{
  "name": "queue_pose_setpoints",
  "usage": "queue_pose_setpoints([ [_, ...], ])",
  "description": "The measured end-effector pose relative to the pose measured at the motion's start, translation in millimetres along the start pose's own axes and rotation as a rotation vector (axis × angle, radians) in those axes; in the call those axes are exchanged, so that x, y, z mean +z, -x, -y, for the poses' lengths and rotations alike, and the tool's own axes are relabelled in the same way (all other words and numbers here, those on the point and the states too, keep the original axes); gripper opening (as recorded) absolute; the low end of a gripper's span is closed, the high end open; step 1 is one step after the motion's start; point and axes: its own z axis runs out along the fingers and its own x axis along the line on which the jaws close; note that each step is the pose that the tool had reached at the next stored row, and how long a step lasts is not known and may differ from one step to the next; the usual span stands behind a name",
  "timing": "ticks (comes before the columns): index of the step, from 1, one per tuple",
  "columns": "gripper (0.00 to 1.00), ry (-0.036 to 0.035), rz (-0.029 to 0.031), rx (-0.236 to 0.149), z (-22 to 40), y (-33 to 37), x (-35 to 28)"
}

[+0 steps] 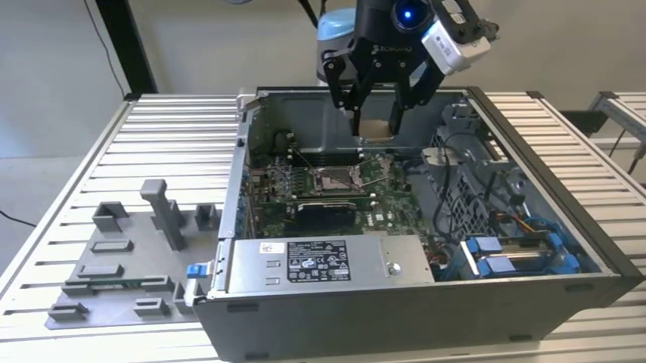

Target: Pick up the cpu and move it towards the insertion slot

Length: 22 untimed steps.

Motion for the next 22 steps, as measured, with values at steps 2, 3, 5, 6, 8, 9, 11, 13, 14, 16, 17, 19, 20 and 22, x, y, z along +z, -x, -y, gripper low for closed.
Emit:
queue_pose_setpoints([
  [2, 0.0, 0.0, 0.0001, 0.0, -8.9, 0.1, 0.3],
  [3, 0.0, 0.0001, 0.0001, 0.0, -13.1, 0.1, 0.5],
  [5, 0.0, 0.0, 0.0001, 0.0, -21.4, 0.2, 0.8],
  [6, 0.0, 0.0001, 0.0001, 0.0, -24.9, 0.2, 1.0],
  [8, 0.0, 0.0001, 0.0004, 0.0, -30.1, 0.2, 1.2],
  [9, 0.0, -0.0001, 0.0009, 0.0, -30.8, 0.3, 1.2],
  [11, 0.0, 0.0, 0.001, 0.0, -30.8, 0.3, 1.2],
  [13, 0.0, 0.0001, 0.0011, 0.0, -31.0, 0.2, 1.3],
  [14, 0.0, -0.0001, 0.0011, 0.0, -31.1, 0.3, 1.2],
  [16, 0.0, -0.0001, 0.0011, 0.0, -31.6, 0.3, 1.3],
  [17, 0.0, 0.0, 0.0012, 0.0, -32.1, 0.2, 1.3],
  [19, 0.0, -0.0001, 0.0011, 0.0, -34.5, 0.3, 1.4],
  [20, 0.0, 0.0, 0.0011, 0.0, -36.3, 0.3, 1.5],
  [22, 0.0, -0.0001, 0.0011, 0.0, -40.7, 0.3, 1.6],
])
